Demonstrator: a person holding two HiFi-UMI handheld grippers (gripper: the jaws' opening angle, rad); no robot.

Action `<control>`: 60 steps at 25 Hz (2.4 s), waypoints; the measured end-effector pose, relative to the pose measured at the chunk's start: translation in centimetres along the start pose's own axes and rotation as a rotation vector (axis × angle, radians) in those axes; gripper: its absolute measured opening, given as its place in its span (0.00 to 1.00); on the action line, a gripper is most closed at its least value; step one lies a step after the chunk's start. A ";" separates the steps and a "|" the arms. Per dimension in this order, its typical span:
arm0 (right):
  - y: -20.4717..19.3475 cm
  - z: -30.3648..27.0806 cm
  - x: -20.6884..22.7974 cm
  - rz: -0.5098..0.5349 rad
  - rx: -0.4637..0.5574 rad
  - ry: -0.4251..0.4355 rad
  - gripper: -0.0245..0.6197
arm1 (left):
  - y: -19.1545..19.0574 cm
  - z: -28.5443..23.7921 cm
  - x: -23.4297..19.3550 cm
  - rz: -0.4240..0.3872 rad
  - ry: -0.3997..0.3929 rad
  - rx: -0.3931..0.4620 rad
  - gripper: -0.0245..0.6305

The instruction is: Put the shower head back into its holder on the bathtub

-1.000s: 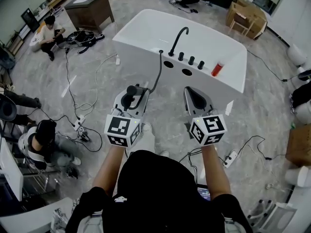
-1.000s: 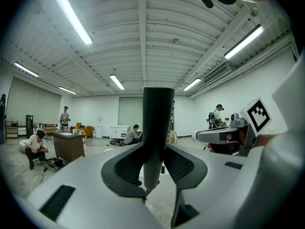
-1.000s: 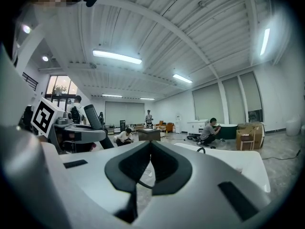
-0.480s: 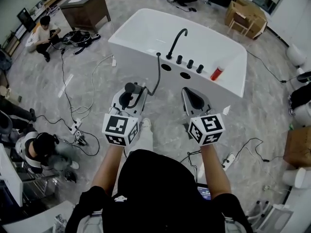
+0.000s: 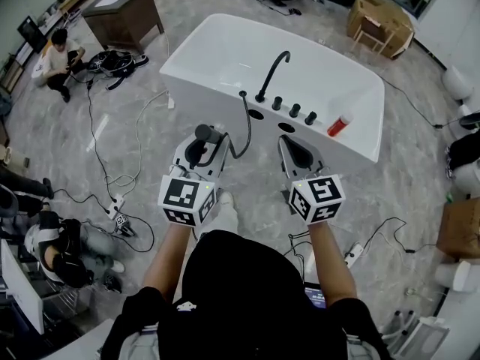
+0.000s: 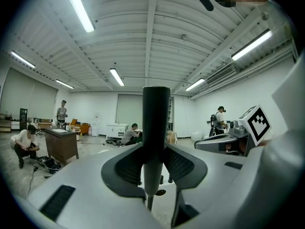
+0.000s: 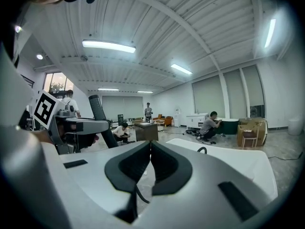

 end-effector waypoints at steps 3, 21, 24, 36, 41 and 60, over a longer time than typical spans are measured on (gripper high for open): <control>-0.1 -3.0 1.1 -0.007 -0.011 -0.011 0.07 | 0.2 -2.5 -2.1 0.001 -0.014 -0.002 0.26; -0.2 -17.9 3.7 -0.008 -0.050 -0.062 0.07 | 1.8 -13.6 -13.6 0.006 -0.085 0.031 0.26; -0.7 -20.0 3.9 -0.005 -0.057 -0.072 0.07 | 1.4 -14.9 -15.5 0.013 -0.094 0.032 0.26; -3.8 -24.4 6.0 -0.016 -0.144 -0.089 0.08 | -1.0 -19.1 -18.9 0.046 -0.112 -0.007 0.26; -5.1 -25.5 7.0 -0.027 -0.171 -0.081 0.08 | -2.5 -20.4 -19.7 0.065 -0.095 -0.034 0.26; -7.0 -36.2 18.2 -0.083 -0.211 0.017 0.08 | -5.9 -33.4 -22.3 0.046 -0.014 -0.096 0.26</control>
Point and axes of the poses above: the fingertips, and each gripper's own axes: z backward along the fingers, x to its right, y out of its top, the point moved 3 cm from there along z, backward along the fingers, and after that the axes turned 12 degrees about x, right-handed, at the moved point
